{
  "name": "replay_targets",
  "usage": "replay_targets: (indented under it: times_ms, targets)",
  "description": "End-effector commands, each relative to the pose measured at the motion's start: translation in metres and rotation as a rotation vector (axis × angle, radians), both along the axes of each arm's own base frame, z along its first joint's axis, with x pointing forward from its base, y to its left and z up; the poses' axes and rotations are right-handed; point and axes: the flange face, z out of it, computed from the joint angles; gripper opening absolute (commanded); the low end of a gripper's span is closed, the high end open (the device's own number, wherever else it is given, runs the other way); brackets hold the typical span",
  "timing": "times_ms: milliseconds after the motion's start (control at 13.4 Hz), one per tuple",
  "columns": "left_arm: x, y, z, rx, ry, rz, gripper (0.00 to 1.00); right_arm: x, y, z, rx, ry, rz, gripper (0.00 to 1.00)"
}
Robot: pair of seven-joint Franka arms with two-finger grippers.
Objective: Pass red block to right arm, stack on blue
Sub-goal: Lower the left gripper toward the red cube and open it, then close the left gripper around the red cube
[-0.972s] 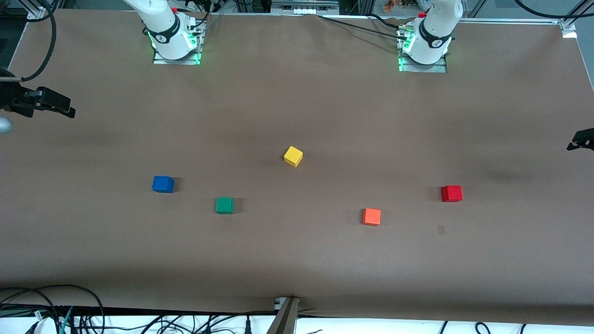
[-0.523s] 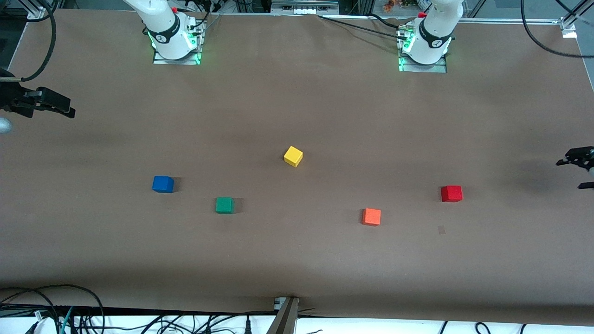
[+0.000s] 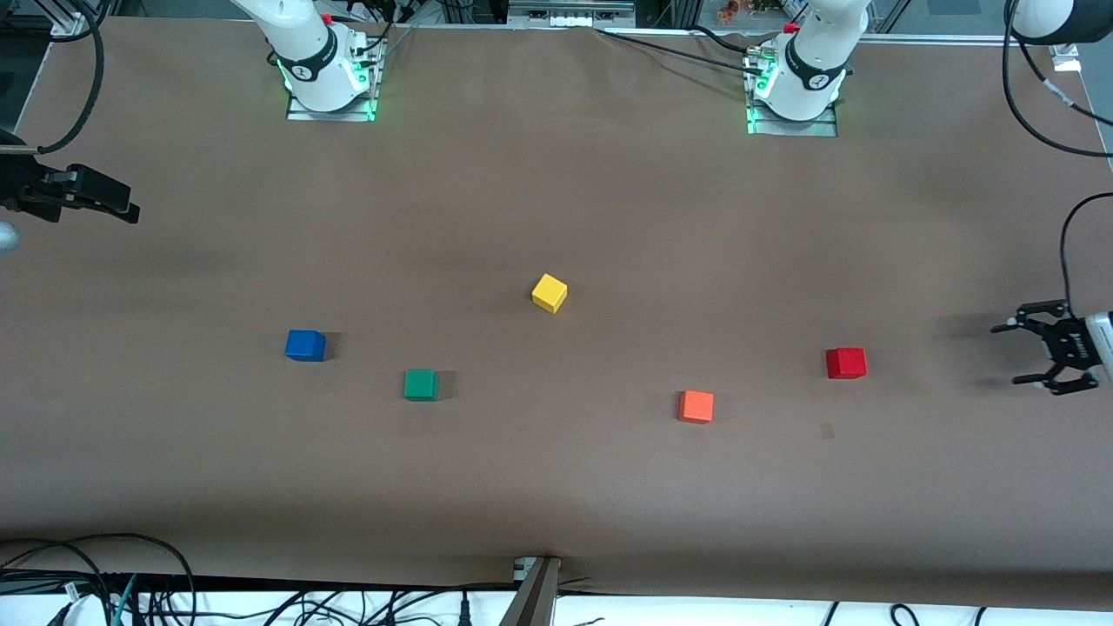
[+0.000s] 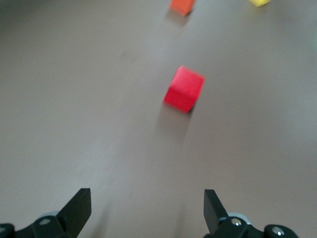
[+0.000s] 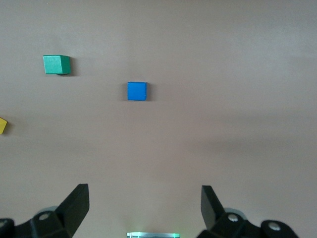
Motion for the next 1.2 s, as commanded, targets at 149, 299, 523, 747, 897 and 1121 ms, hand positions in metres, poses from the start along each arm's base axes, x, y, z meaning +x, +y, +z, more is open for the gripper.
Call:
replay_targets:
  times_ms: [149, 299, 523, 747, 897, 1121]
  targets:
    - [0.014, -0.066, -0.059, -0.303, -0.163, -0.271, 1.0, 0.005, -0.002, 0.003, 0.005, -0.005, 0.01, 1.0]
    - [0.018, -0.091, -0.082, -0.382, -0.235, -0.332, 1.0, 0.005, -0.002, 0.002, 0.005, -0.004, 0.01, 1.0]
    - [0.006, -0.103, -0.13, -0.507, -0.225, -0.278, 1.0, 0.005, -0.003, 0.002, 0.005, -0.004, 0.007, 1.0]
    - [0.006, -0.11, -0.138, -0.538, -0.225, -0.264, 1.0, 0.008, -0.004, 0.001, 0.007, -0.009, 0.005, 1.0]
    - [0.002, -0.11, -0.147, -0.547, -0.218, -0.258, 1.0, 0.008, -0.001, 0.0, 0.007, -0.007, 0.007, 1.0]
    - [0.002, -0.111, -0.155, -0.545, -0.271, -0.28, 1.0, 0.008, -0.001, 0.001, 0.007, -0.01, 0.007, 1.0]
